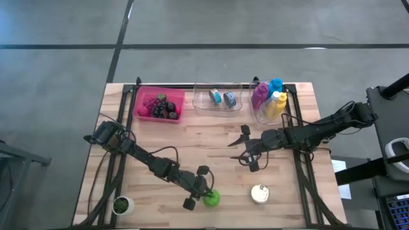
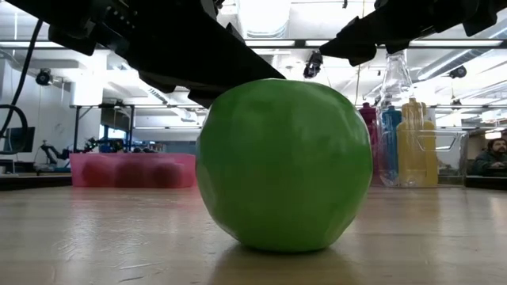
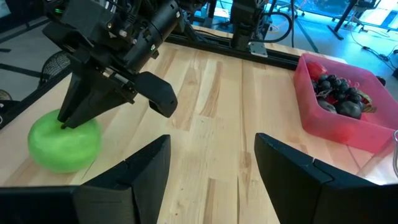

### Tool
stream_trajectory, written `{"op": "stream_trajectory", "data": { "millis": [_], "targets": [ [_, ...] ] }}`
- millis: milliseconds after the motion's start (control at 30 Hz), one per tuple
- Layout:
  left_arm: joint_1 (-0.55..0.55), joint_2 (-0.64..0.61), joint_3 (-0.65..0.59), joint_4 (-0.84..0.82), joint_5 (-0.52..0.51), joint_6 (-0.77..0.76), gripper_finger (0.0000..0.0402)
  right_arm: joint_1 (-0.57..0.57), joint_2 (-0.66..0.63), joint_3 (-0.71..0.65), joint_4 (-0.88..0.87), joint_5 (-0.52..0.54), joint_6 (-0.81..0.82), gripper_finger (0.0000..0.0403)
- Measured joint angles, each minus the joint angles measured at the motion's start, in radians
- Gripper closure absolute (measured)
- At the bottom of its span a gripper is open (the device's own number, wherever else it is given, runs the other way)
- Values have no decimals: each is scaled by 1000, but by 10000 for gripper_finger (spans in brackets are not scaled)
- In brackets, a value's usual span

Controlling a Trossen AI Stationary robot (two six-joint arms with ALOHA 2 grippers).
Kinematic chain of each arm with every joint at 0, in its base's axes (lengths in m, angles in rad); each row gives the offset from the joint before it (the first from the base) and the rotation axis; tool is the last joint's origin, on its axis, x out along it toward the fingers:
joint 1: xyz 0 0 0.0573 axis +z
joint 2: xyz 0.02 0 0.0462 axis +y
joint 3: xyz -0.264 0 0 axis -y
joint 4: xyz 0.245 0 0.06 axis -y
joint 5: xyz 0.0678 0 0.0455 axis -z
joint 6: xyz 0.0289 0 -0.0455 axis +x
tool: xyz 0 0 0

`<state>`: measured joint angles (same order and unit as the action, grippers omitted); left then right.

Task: Pick & Place Food Item
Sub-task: Put the green apple into the pink bin

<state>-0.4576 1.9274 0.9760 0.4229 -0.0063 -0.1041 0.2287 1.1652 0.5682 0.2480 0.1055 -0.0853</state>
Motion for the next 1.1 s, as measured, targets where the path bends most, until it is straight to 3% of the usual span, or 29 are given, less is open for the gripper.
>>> {"op": "stream_trajectory", "data": {
  "millis": [367,867,1100],
  "targets": [
    [0,0,0,-2,0,3,394,0,0,0,-1,0,0,175],
    [1,-39,7,-5,-4,26,400,0,0,0,-4,0,0,174],
    [0,-131,1,-136,-142,16,400,0,0,0,-5,0,0,175]
  ]
}}
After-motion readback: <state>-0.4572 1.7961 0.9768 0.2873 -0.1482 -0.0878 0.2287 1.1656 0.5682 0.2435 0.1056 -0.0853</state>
